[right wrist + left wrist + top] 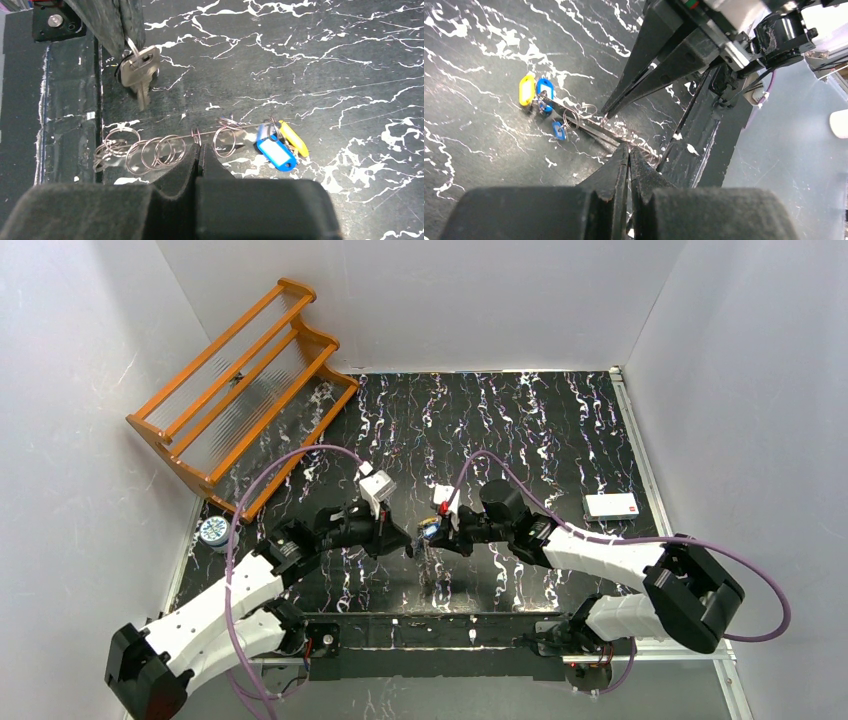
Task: Put the keys on the keyring
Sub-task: Insert the key onto the keyring.
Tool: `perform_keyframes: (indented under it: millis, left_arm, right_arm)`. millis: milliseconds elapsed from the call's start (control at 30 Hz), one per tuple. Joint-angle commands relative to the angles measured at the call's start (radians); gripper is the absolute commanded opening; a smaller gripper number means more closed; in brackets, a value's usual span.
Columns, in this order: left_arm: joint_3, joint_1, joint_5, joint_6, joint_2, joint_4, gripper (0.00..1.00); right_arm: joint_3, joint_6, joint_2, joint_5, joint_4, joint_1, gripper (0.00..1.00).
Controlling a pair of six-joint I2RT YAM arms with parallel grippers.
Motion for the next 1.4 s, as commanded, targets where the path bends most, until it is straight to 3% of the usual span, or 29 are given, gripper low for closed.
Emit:
perform_keyframes:
  millis: [0, 433, 1367]
  left_arm:
    - [-0.033, -0.005, 0.009, 0.053, -0.063, 0.04, 0.0]
    - [-0.124, -0.059, -0.013, 0.027, -0.003, 0.161, 0.0]
    - [-0.106, -0.11, -0.067, 0.06, 0.134, 0.232, 0.0]
  right_arm:
    - [-0.014, 0.033, 0.01, -0.034, 0.083, -0.004, 0.01]
    - [0.003, 0.069, 0.05, -0.079, 0.096, -0.004, 0.01]
    - [0.056, 0.064, 0.074, -0.148, 0.042, -0.004, 0.01]
